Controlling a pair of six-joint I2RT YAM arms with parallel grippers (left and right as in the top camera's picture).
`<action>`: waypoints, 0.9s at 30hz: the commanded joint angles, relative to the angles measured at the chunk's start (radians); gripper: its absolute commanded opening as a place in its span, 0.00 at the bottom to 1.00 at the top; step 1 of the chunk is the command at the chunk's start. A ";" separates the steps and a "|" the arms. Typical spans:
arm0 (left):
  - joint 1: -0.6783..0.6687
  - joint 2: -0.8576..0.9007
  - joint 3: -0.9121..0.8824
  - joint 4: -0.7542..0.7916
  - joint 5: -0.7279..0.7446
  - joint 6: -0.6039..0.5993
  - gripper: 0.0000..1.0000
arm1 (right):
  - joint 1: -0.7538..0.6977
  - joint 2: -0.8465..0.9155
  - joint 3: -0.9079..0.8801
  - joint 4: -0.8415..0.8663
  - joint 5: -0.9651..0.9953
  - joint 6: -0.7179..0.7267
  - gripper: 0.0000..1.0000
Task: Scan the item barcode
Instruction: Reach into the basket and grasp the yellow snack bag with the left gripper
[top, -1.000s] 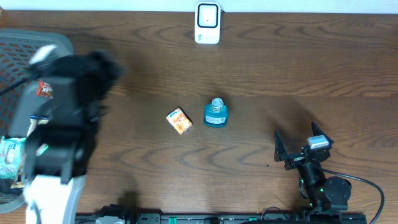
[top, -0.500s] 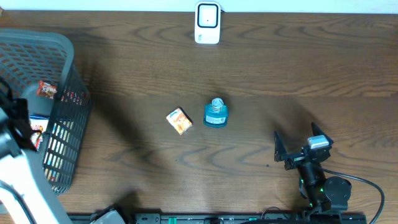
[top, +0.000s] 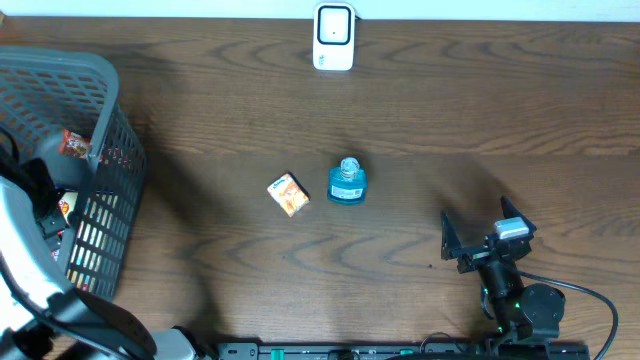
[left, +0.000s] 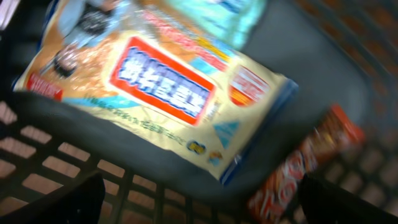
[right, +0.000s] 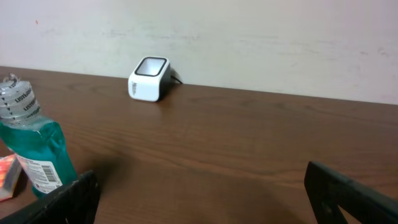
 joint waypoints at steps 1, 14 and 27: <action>0.017 0.047 -0.006 -0.029 0.004 -0.209 1.00 | 0.008 -0.005 -0.005 0.001 0.002 0.017 0.99; 0.016 0.250 -0.023 -0.073 -0.068 -0.573 1.00 | 0.008 -0.005 -0.005 0.001 0.001 0.017 0.99; 0.016 0.475 -0.023 -0.069 -0.068 -0.407 0.08 | 0.008 -0.005 -0.005 0.001 0.001 0.017 0.99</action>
